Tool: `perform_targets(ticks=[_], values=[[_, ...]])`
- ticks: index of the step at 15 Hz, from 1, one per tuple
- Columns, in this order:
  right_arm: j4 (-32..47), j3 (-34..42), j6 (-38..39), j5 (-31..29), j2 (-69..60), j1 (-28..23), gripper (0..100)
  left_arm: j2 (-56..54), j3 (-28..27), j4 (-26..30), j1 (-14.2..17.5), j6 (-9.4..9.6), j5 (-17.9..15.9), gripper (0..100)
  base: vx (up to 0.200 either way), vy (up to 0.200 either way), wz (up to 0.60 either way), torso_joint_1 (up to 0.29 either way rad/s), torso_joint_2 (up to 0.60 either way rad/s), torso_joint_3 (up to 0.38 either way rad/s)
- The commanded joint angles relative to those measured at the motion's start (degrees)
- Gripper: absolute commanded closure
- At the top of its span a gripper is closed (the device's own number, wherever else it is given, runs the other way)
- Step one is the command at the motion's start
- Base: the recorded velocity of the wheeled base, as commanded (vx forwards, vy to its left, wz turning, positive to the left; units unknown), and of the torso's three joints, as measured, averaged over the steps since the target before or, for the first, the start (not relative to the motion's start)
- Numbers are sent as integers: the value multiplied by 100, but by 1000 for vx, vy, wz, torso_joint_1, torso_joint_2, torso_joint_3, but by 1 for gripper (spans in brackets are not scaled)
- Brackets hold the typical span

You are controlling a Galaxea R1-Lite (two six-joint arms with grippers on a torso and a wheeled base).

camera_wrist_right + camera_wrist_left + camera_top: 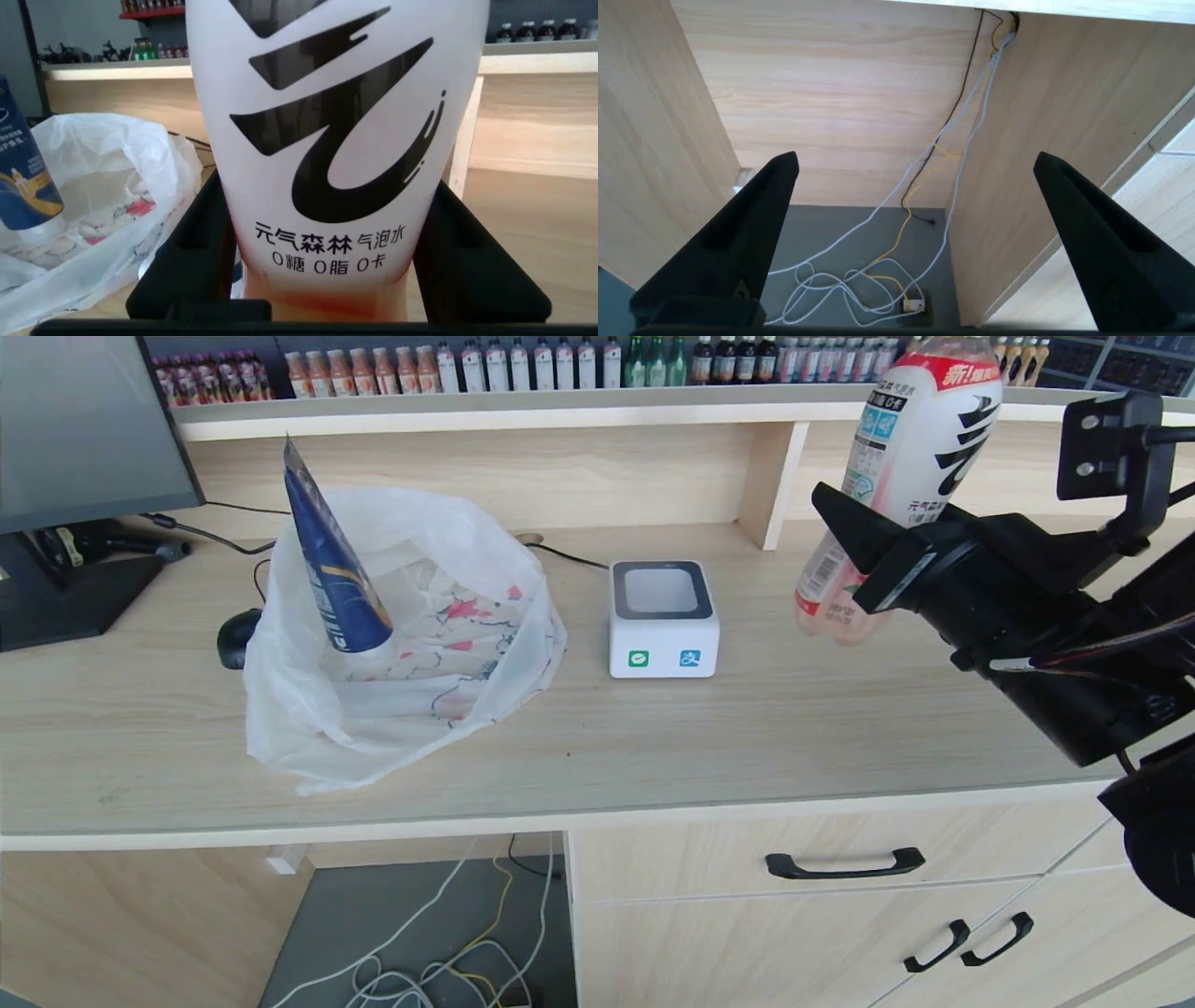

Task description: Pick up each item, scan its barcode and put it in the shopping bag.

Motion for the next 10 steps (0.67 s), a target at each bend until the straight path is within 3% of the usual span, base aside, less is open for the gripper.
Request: perform_targets(ticks=[1,4,10], values=[[1,-19,-2,-2,25,-3,100,9,0,-1,0,-4,4,0,0,200,0,2,-2,7],[1,-90,-11,-2,51,-56,100,9,0,-1,0,4,-5,0,0,200,0,1,1,4],[1,-310,-178,24,174,-56,100,0,0,-10,0,4,-5,0,0,0,0,0,0,0]])
